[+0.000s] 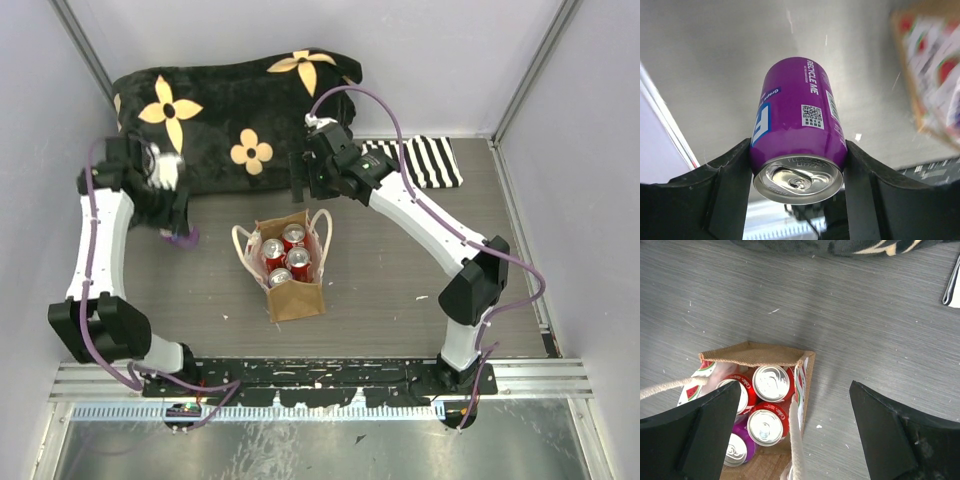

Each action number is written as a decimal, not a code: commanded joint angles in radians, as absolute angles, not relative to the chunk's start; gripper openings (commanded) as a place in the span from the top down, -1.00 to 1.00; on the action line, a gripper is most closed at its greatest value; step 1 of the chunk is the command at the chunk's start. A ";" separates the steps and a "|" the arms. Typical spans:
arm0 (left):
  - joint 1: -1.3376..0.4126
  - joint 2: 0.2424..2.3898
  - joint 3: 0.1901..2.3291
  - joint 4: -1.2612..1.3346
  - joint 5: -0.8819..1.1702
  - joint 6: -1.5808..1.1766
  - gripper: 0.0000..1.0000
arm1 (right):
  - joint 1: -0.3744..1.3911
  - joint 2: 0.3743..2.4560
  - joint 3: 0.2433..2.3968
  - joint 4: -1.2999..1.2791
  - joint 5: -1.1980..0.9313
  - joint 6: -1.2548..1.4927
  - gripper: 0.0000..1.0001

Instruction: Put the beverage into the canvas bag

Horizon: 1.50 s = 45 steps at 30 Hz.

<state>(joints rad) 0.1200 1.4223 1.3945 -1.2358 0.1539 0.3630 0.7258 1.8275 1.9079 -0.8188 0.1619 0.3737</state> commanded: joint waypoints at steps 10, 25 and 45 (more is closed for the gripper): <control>-0.111 1.672 2.198 -1.238 0.461 0.114 1.00 | 0.693 1.619 1.738 -0.787 0.263 0.425 -0.93; -0.587 1.555 1.909 -1.223 0.323 0.225 1.00 | 0.559 1.355 1.576 -0.847 0.475 0.504 -0.97; -0.819 1.524 1.689 -1.199 0.189 0.318 1.00 | 0.518 1.265 1.459 -0.847 0.445 0.530 -0.98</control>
<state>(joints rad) -0.8047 1.5688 1.7107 -1.2400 0.2127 0.2844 0.5243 1.3144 1.4647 -0.8688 0.4397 0.5087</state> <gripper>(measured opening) 0.685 0.989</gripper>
